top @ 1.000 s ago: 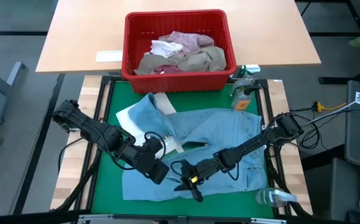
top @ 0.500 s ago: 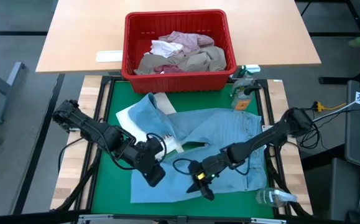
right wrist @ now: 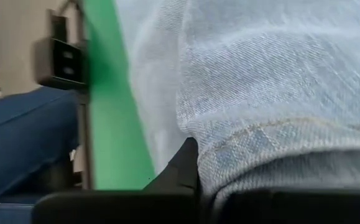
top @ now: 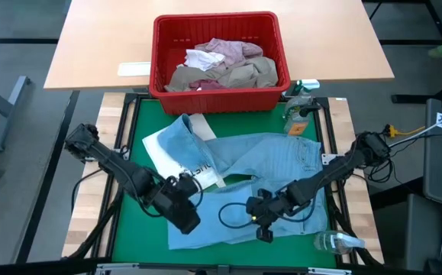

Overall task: Fold laundry
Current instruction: Fold the light blue pants

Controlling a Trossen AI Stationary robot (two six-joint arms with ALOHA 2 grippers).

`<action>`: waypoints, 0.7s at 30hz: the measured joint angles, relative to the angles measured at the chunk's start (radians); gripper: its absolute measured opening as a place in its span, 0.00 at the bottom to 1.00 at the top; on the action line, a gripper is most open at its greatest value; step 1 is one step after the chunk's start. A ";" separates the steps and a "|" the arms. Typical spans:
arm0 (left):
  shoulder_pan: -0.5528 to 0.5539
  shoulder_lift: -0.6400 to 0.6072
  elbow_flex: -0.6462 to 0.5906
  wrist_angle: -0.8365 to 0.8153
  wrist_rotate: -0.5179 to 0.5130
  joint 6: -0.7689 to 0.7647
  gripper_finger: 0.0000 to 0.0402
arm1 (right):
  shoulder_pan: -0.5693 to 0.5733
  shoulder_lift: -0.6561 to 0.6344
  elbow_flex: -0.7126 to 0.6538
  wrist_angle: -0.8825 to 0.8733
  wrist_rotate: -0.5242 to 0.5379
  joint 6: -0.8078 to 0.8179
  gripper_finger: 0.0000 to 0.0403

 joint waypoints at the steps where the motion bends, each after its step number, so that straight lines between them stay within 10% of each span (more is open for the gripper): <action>1: -0.012 0.001 -0.035 0.021 0.019 -0.021 0.15 | 0.000 0.000 0.000 -0.013 0.000 0.000 0.02; 21: -0.201 0.001 -0.627 0.594 0.066 -0.332 0.15 | 0.000 0.002 0.000 -0.073 0.001 0.027 0.03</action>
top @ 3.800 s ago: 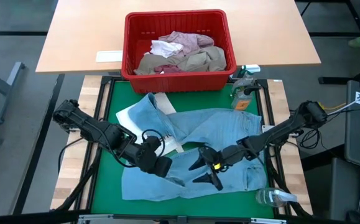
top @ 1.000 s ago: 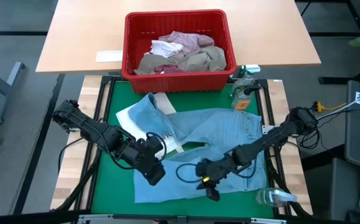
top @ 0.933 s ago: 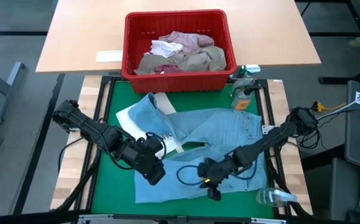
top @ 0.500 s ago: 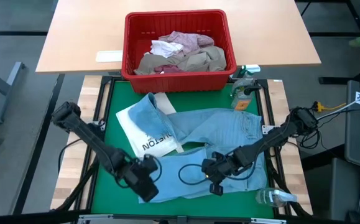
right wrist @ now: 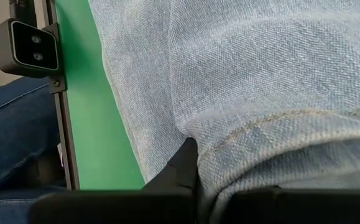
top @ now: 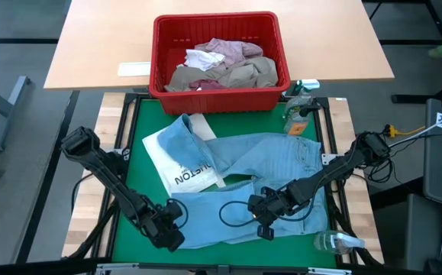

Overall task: Fold laundry
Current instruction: Fold the light blue pants

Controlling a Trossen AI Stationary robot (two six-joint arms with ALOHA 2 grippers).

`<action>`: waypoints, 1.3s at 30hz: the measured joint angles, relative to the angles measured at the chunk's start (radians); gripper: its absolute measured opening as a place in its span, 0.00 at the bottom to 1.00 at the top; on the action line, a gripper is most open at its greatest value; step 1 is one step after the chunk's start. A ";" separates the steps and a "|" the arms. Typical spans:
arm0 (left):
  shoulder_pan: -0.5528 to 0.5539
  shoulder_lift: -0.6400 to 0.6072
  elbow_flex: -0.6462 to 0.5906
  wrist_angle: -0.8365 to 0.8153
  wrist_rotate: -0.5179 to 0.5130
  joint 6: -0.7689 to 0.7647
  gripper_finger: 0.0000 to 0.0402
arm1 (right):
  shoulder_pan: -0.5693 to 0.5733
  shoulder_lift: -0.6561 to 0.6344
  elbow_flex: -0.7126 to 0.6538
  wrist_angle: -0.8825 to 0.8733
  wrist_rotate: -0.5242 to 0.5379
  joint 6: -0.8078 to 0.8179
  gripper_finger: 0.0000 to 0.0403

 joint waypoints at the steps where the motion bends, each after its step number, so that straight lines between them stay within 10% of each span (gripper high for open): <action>1: 0.000 0.000 -0.013 0.006 0.000 -0.001 0.15 | 0.000 0.000 0.000 0.000 0.000 -0.001 0.03; 29: -0.001 -0.001 -0.063 0.030 0.277 -0.103 0.01 | 0.000 0.001 0.000 -0.016 -0.072 0.021 0.04; 39: 0.001 0.000 -0.028 0.161 -0.080 0.016 0.00 | 0.000 0.001 0.000 0.011 -0.064 0.025 0.05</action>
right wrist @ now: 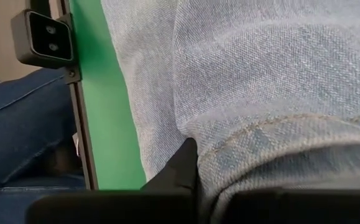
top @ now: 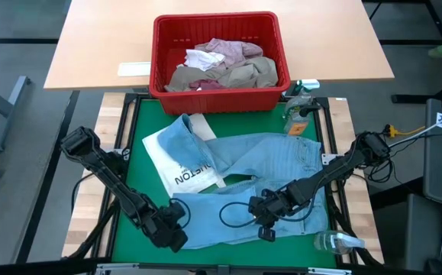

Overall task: Fold laundry
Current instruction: Fold the light blue pants

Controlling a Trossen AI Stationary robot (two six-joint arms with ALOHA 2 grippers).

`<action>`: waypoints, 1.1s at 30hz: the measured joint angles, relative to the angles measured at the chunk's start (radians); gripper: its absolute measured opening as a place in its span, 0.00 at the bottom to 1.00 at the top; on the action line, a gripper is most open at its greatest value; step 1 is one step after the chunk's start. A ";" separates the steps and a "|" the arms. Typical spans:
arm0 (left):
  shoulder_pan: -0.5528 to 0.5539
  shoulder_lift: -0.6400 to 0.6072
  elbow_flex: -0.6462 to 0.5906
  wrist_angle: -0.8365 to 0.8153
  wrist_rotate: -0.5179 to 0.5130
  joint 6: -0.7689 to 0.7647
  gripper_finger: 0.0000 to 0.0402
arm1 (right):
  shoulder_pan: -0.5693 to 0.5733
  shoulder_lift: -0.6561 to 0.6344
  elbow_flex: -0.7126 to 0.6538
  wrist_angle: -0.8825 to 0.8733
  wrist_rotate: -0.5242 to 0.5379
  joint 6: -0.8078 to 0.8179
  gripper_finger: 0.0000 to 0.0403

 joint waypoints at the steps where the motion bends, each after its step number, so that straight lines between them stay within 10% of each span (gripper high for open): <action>1: 0.004 0.004 0.000 0.000 -0.013 0.014 0.00 | 0.000 0.000 0.000 0.002 0.000 0.000 0.07; 11: 0.005 0.156 0.004 0.006 0.174 -0.027 0.00 | 0.000 0.000 0.000 -0.050 0.015 -0.025 0.36; 20: -0.016 0.146 0.002 -0.032 0.345 -0.091 0.00 | 0.000 0.000 0.000 -0.289 -0.060 -0.028 0.39; 33: -0.017 -0.013 -0.002 -0.036 0.194 -0.057 0.00 | -0.059 -0.002 0.024 -0.269 -0.012 -0.111 0.39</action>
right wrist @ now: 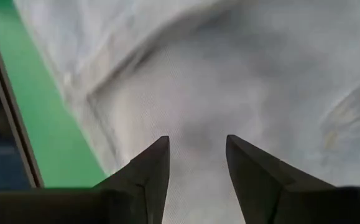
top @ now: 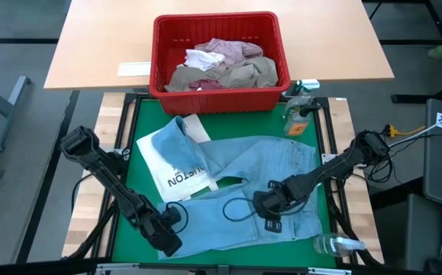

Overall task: Fold laundry
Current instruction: Fold the light blue pants

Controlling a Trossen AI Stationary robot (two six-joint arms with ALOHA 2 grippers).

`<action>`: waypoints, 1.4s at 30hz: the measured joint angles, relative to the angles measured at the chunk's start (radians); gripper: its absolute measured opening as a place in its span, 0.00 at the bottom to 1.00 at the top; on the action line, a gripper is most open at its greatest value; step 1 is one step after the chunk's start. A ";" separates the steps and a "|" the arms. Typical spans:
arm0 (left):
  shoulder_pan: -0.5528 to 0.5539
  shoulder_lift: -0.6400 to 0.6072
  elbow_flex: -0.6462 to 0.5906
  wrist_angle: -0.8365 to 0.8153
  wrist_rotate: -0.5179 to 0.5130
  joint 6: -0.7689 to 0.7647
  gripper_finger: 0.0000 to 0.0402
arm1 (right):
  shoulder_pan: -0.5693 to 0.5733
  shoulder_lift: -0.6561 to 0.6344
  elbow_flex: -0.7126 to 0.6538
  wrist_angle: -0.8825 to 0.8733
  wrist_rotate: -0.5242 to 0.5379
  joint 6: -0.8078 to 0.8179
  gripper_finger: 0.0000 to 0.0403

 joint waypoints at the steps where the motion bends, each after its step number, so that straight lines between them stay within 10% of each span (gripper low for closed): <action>1: 0.000 -0.004 0.001 0.002 -0.028 0.014 0.00 | -0.012 0.000 0.008 0.000 0.020 -0.001 0.39; 10: 0.031 -0.003 0.001 -0.036 -0.283 0.054 0.00 | -0.082 0.012 0.043 0.124 0.101 -0.052 0.39; 42: 0.067 -0.003 0.002 -0.043 -0.317 0.102 0.00 | -0.170 0.133 0.043 0.247 0.021 -0.043 0.39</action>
